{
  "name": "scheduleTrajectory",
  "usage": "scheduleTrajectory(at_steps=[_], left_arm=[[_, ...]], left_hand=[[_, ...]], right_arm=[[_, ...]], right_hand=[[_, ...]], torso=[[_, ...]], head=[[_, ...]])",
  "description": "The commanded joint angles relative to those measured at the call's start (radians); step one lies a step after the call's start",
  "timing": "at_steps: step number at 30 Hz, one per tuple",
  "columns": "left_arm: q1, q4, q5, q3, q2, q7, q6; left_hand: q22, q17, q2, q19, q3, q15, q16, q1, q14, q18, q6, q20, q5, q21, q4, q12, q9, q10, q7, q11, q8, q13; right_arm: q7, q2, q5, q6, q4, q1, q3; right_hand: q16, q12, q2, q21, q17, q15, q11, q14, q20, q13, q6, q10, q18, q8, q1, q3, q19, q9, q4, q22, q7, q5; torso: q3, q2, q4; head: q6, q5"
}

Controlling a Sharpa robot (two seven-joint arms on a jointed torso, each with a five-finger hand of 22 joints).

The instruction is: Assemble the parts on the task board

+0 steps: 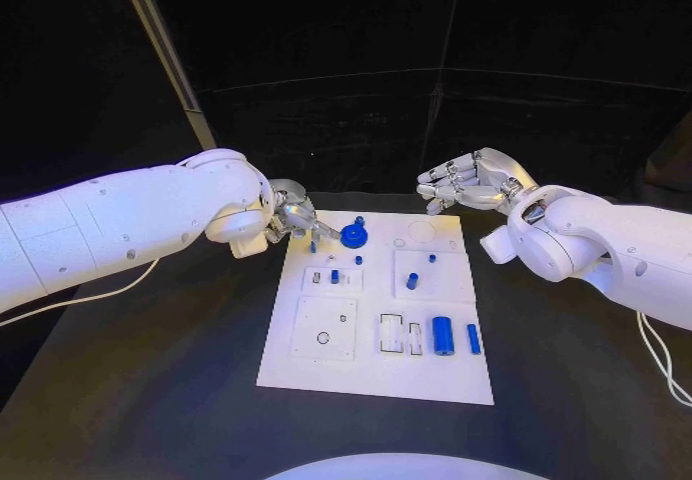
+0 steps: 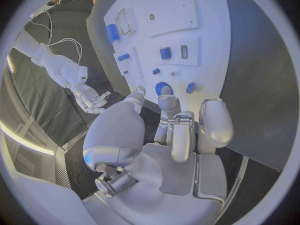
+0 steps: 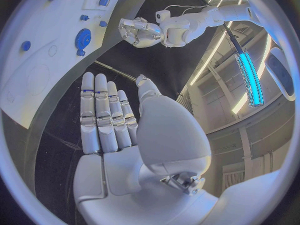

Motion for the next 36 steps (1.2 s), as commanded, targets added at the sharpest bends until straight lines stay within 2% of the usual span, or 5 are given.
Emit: scheduleTrajectory(at_steps=[1,7,16,24,36], left_arm=[[0.011,-0.066,-0.024,0.002,0.027,-0.004,0.130],[0.016,-0.215,-0.103,0.001,0.110,0.000,0.180],[-0.013,-0.358,-0.159,-0.002,0.192,0.006,0.194],[-0.030,-0.391,-0.166,-0.005,0.215,0.005,0.212],[-0.035,-0.393,-0.167,-0.009,0.222,0.003,0.247]], left_hand=[[-0.004,0.263,0.014,-0.007,0.000,0.008,0.003,0.025,0.105,0.011,-0.010,0.003,-0.002,-0.004,-0.009,-0.004,-0.018,-0.006,0.005,0.003,-0.018,-0.007],[-0.002,0.264,0.021,-0.005,-0.019,0.014,0.003,0.030,0.105,0.011,-0.006,0.009,-0.003,-0.004,-0.004,0.000,-0.045,-0.005,0.011,0.009,-0.039,-0.009],[0.017,0.264,0.028,0.006,-0.087,0.010,0.003,0.013,0.105,0.008,0.033,0.008,-0.004,0.006,0.031,0.025,-0.066,0.011,0.002,0.003,-0.034,0.008],[0.028,0.264,0.038,0.012,-0.108,0.006,0.003,0.019,0.105,0.005,0.047,0.004,-0.004,0.014,0.041,0.035,-0.070,0.018,-0.003,-0.002,-0.026,0.016],[0.035,0.264,0.055,0.015,-0.119,0.003,0.003,0.050,0.105,0.004,0.056,0.001,-0.003,0.018,0.035,0.038,-0.075,0.022,-0.007,-0.006,-0.021,0.017]], right_arm=[[0.006,0.003,0.000,0.004,-0.002,0.002,0.001],[0.005,0.008,0.000,0.006,-0.004,0.002,0.001],[0.005,0.013,0.000,0.006,-0.004,0.002,0.001],[0.005,0.016,0.000,0.007,-0.004,0.002,0.001],[0.006,0.019,0.000,0.007,-0.005,0.002,0.001]], right_hand=[[-0.005,-0.006,0.008,-0.005,-0.001,0.002,-0.001,-0.008,0.007,-0.001,-0.006,-0.006,0.003,0.005,-0.002,-0.004,0.002,0.001,0.000,-0.001,0.001,-0.002],[-0.005,-0.006,0.009,-0.006,-0.001,0.002,-0.001,-0.008,0.007,-0.001,-0.006,-0.007,0.003,0.006,-0.001,-0.003,0.002,0.001,-0.001,-0.002,0.001,-0.001],[-0.006,-0.006,0.010,-0.007,-0.001,0.002,-0.001,-0.008,0.008,-0.002,-0.007,-0.007,0.003,0.006,0.001,-0.003,0.002,0.001,-0.001,-0.002,0.001,0.000],[-0.006,-0.006,0.010,-0.007,-0.001,0.002,-0.001,-0.008,0.008,-0.002,-0.007,-0.007,0.003,0.006,0.001,-0.003,0.002,0.001,-0.001,-0.002,0.001,0.000],[-0.006,-0.006,0.010,-0.007,-0.001,0.002,-0.001,-0.008,0.008,-0.002,-0.007,-0.007,0.003,0.006,0.001,-0.003,0.002,0.001,-0.001,-0.002,0.001,0.000]], torso=[[0.0005,0.001,-0.0011],[-0.0020,0.005,-0.0027],[-0.0048,0.014,-0.0116],[-0.0043,0.013,-0.0102],[-0.0038,0.013,-0.0103]], head=[[0.004,0.000],[0.008,0.004],[0.013,0.015],[0.010,0.015],[0.006,0.016]])
